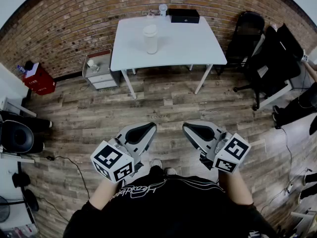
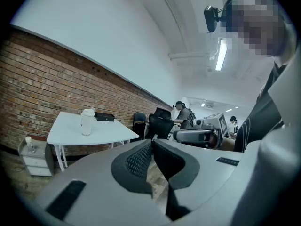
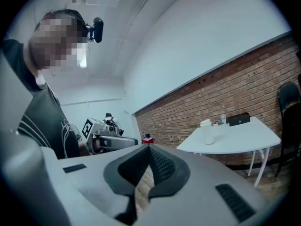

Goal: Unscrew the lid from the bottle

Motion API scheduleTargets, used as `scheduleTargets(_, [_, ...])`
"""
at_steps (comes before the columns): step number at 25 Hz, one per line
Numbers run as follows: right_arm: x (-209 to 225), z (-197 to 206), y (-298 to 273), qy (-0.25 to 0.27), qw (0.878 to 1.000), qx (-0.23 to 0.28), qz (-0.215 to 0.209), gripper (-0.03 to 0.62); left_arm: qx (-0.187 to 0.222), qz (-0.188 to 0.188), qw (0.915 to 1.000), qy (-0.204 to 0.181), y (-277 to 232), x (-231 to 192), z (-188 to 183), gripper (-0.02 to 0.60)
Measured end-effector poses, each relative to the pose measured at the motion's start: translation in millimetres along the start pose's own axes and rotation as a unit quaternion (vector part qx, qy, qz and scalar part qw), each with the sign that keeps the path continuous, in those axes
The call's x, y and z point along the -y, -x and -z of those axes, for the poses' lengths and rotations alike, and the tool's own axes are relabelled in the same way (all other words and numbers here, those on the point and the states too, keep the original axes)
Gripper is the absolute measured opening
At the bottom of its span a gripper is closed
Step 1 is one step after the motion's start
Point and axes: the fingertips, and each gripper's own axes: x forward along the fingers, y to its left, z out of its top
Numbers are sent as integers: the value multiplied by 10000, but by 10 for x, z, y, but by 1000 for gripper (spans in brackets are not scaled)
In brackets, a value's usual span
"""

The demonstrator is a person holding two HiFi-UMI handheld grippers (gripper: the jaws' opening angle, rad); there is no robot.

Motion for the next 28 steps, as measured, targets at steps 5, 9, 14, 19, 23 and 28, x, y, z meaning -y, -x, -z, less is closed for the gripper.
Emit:
scheduleTargets(5, [88,-50,-136,-19,9999,-28,167,-5,19,60,10000,12,13,-188,-66,40])
scheduleTargets(9, [152,-86,-269,-27,9994,-51,328,-5,87,100,9999,-23,51,-355,-138,40])
scheduleTargets(14, [213,-169,-415,107,9985,12,541,-6,107,-51,9998,-160,107,-607,-199,40])
scheduleTargets(19, [323,-225,-524,-29,9966,225,788,107,140,-245,9995,-122,196,-880,-140,47])
scheduleTargets(23, [365,-237,-609,50,9950,334,942,232,130,-285,9993,-196,303,-1035,-86,212])
scheduleTargets(28, [476,-304,-684,215,9937,251,1072,299,115,-453,9988,-169,339,-1214,-73,280])
